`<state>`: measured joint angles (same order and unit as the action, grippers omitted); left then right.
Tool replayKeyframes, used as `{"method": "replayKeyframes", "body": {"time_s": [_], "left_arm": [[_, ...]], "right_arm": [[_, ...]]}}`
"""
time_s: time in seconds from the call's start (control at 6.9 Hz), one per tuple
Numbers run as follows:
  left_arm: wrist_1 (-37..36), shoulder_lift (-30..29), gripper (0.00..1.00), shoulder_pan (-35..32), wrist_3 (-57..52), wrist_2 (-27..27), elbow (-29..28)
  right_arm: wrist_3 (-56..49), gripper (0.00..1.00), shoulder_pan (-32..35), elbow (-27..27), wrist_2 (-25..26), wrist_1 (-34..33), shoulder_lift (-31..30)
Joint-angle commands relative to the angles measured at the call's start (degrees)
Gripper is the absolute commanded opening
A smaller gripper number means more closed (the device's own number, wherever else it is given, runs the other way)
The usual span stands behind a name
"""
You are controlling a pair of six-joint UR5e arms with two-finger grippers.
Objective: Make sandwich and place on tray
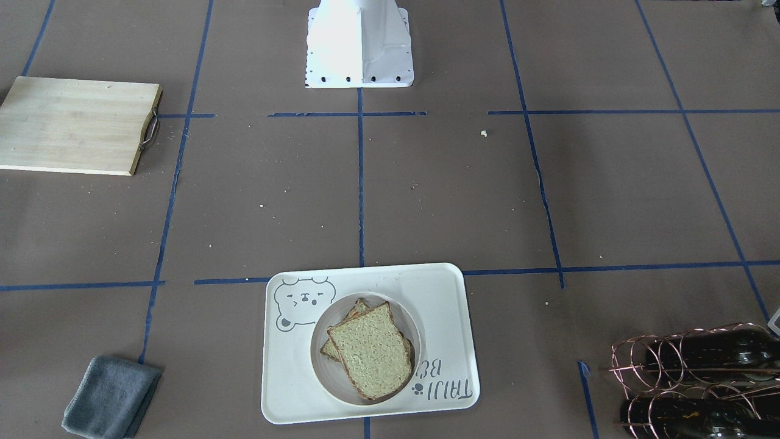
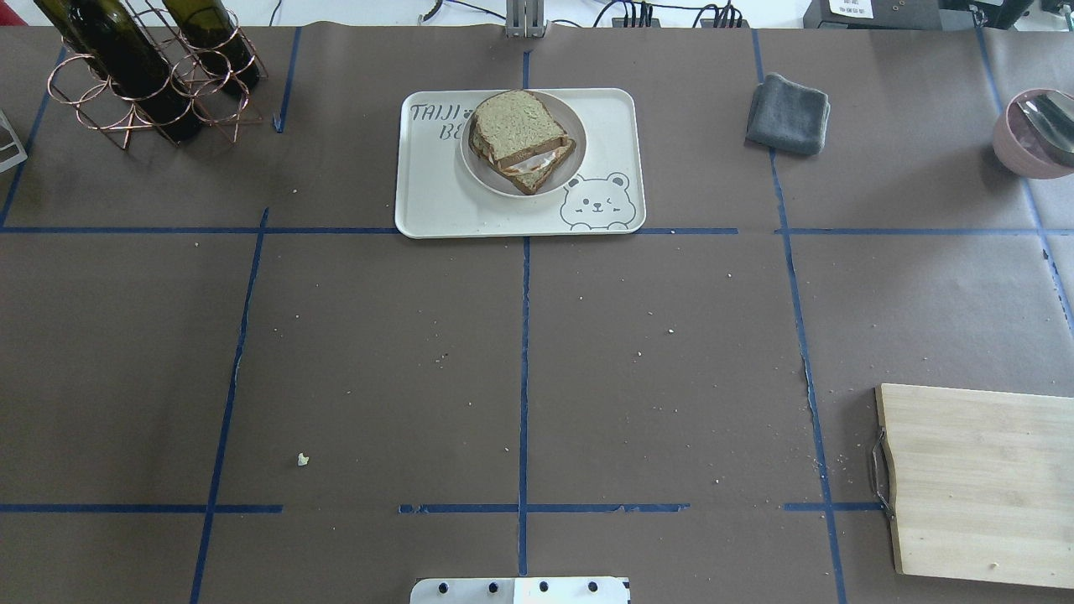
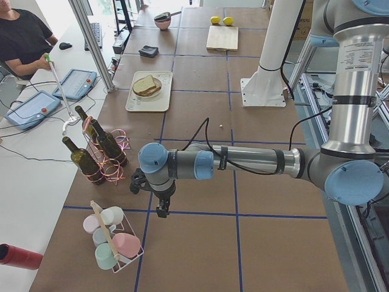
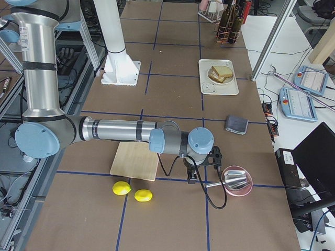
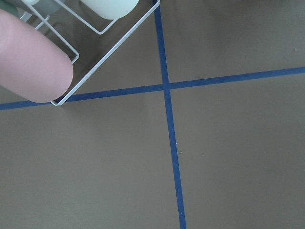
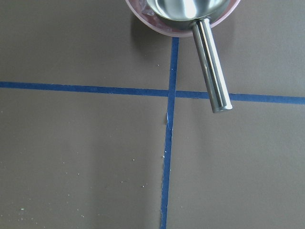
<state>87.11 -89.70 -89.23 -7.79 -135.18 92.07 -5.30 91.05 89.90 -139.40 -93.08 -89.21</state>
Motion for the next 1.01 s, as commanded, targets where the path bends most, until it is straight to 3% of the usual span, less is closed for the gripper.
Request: {"method": "replayKeyframes", "body": {"time_s": [0.0,0.87], "left_arm": [[1.0,0.6,1.00,0.1,0.7,-0.1,-0.1],[1.0,-0.1,1.00,0.0,0.9,-0.1,0.0]], "right_arm": [[-0.1,1.00,0.0,0.0,0.0,0.0,0.1],[0.0,1.00,0.4,0.5,0.0,0.0,-0.2]]}}
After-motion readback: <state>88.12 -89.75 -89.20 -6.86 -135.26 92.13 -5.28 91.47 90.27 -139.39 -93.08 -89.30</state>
